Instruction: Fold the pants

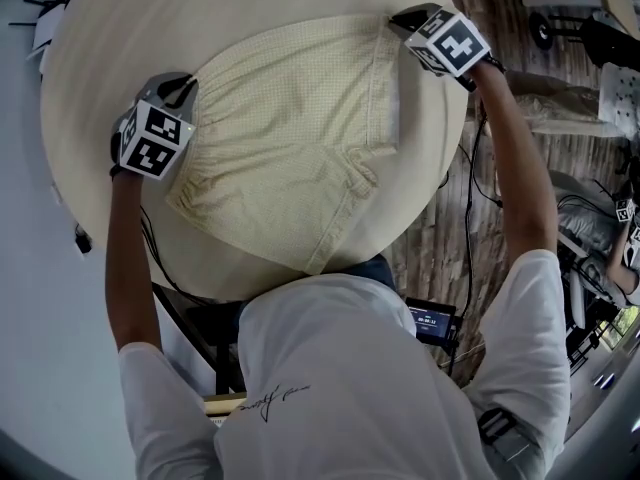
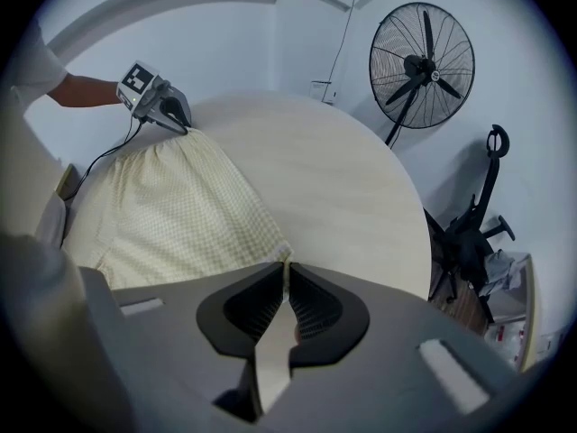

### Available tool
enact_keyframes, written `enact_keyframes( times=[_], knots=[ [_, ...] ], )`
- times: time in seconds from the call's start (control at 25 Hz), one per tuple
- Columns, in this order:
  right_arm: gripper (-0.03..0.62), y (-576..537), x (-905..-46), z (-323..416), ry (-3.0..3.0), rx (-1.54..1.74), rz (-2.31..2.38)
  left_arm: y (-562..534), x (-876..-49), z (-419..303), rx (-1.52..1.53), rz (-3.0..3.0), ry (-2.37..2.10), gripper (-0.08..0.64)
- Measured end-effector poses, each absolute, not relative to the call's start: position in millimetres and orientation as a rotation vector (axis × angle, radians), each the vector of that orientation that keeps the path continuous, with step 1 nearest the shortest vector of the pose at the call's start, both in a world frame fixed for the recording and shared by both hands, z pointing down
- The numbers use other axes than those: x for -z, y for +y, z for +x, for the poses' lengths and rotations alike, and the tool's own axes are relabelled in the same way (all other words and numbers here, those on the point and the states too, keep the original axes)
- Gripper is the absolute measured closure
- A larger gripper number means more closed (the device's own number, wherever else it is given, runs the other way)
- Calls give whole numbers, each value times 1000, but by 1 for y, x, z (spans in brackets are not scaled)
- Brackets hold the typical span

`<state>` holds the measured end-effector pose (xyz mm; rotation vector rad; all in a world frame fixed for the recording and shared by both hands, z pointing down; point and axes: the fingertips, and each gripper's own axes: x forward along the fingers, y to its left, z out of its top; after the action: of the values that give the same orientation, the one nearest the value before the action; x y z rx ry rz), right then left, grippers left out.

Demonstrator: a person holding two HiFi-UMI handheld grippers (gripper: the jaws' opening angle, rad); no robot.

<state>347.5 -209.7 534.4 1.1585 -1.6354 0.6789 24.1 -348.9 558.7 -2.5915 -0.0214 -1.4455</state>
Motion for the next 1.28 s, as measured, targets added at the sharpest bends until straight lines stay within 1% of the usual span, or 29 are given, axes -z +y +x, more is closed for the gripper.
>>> enact_keyframes(
  times=[1.28],
  knots=[
    [569, -124, -480, 294, -1661, -557, 1156, -332, -509, 8, 1337, -2605, 22, 472]
  ],
)
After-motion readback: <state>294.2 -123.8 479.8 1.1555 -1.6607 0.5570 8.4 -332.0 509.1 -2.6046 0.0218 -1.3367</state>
